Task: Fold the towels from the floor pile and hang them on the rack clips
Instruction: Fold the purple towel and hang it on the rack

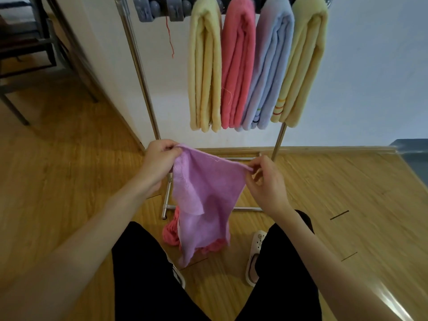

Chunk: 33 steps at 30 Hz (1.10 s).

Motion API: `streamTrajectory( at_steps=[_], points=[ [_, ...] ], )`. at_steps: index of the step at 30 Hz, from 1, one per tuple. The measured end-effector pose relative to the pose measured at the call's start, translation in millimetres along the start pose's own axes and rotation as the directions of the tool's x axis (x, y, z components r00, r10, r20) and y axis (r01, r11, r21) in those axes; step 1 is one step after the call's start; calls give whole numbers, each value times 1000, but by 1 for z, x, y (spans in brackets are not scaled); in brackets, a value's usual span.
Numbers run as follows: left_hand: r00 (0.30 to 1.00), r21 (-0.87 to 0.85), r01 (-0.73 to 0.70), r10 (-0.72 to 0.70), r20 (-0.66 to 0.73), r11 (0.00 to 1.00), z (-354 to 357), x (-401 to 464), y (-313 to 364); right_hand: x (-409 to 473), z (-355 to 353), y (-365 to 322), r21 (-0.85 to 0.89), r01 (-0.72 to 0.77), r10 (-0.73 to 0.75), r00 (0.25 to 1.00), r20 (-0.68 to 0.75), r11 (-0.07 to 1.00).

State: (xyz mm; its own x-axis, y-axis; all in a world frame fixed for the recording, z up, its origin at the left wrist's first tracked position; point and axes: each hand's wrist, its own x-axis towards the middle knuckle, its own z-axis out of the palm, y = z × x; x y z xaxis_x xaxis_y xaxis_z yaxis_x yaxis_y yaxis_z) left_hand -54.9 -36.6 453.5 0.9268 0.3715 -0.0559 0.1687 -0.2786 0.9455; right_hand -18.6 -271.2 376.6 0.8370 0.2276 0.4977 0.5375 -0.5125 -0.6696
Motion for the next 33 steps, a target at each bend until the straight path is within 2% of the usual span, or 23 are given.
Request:
streamTrajectory(
  at_steps=[3,6,11,15,22,26,30,33],
  points=[
    [997,-50,28,-31,-68,998,1,-1,7,-9,8,-6,-96,193,-186,979,81,976],
    [991,-67,16,-25,-131,998,0,0,12,-16,17,-14,-115,417,-394,902,178,902],
    [978,-65,-4,-10,-207,998,-1,0,12,-22,31,-32,-120,507,-465,845,263,854],
    [973,-120,7,-34,-228,993,1,-3,17,-20,46,-39,-30,449,-419,853,310,893],
    [973,-289,49,-112,-203,956,8,-16,24,-10,61,-55,-55,281,-259,932,254,958],
    [974,-316,41,-109,-201,948,11,-19,26,-7,63,-59,-81,216,-202,967,158,973],
    [963,-313,60,-138,-233,948,6,-13,25,-8,65,-45,-36,83,-76,985,158,996],
    [961,-298,72,-146,-234,952,0,-9,23,-4,49,-32,1,59,-58,989,135,998]
  ],
)
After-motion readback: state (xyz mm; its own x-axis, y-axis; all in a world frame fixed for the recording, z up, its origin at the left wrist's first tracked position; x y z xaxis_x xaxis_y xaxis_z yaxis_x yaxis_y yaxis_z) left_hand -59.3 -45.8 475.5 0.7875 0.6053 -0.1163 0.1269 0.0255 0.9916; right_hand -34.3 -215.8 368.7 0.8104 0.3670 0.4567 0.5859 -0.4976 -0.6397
